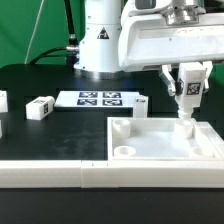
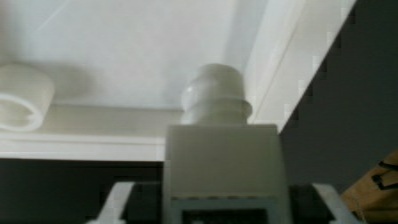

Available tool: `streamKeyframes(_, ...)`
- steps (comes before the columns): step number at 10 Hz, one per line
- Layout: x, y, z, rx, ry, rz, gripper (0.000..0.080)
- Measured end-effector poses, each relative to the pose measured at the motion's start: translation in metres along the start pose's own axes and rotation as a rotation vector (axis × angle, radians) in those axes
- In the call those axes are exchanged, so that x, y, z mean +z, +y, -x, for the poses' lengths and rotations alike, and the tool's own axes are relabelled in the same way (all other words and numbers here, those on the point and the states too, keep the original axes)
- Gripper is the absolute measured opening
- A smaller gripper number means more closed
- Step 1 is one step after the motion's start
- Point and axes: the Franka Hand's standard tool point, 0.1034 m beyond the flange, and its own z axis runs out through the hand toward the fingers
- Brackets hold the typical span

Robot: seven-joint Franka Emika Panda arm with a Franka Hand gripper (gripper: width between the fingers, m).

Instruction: Assemble one leg

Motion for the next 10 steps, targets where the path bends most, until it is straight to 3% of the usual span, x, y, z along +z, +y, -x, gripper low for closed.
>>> streamKeyframes(4, 0.0, -0.002, 0.003, -0.001, -0.005, -0.003, 0.029)
streamKeyframes(5, 0.005, -0.004, -0.002, -0.001, -0.007, -0.006, 0.029)
streamKeyframes(8, 0.034, -0.008, -0.039, 0.002, 0.008, -0.02, 0.029)
streamKeyframes(10, 0.046, -0.001, -0.044, 0.002, 0.013, -0.015, 0.029)
